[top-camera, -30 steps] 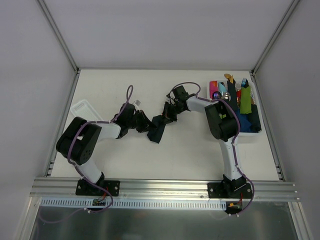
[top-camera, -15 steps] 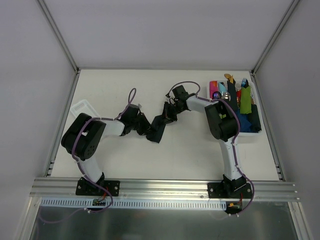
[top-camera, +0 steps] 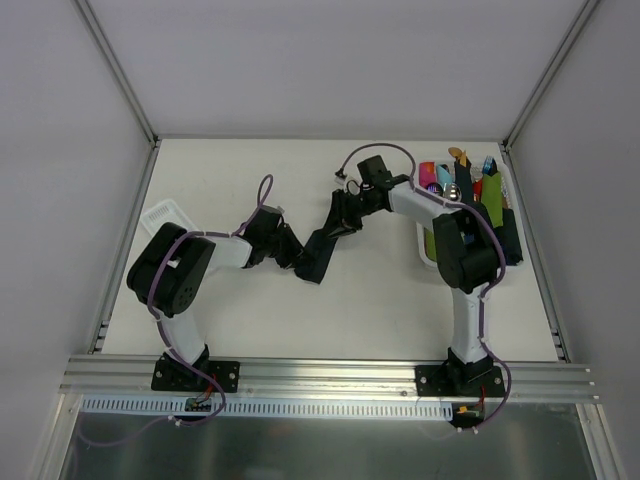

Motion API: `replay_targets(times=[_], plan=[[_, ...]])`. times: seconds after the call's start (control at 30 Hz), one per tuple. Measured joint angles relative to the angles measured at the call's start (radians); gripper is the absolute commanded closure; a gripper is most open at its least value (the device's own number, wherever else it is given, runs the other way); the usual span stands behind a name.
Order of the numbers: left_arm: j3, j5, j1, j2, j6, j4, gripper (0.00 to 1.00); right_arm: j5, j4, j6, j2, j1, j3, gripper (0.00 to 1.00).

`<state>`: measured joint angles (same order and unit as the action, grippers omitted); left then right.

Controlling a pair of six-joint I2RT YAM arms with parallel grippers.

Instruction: Place the utensils on the paper napkin and roll it up

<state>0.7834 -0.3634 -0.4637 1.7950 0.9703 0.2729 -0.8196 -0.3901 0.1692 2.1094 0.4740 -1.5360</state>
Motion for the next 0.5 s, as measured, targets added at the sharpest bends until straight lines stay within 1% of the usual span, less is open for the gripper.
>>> replay_targets(times=[0.03, 0.1, 0.2, 0.33, 0.5], plan=[[0.000, 0.000, 0.000, 0.000, 0.005, 0.000, 1.00, -0.001, 0.003, -0.003, -0.022, -0.004, 0.010, 0.80], [0.000, 0.001, 0.000, 0.000, 0.011, 0.000, 1.00, 0.001, 0.003, -0.007, -0.066, -0.008, 0.038, 0.82], [0.000, 0.002, 0.000, 0.000, 0.014, -0.001, 1.00, 0.010, 0.003, -0.008, -0.097, -0.009, 0.081, 0.82], [0.000, 0.002, 0.000, 0.000, 0.015, 0.000, 1.00, 0.019, 0.008, -0.002, -0.077, -0.006, 0.120, 0.83], [0.000, 0.001, 0.000, 0.000, 0.014, 0.000, 1.00, 0.018, 0.035, 0.023, -0.006, -0.004, 0.127, 0.83]])
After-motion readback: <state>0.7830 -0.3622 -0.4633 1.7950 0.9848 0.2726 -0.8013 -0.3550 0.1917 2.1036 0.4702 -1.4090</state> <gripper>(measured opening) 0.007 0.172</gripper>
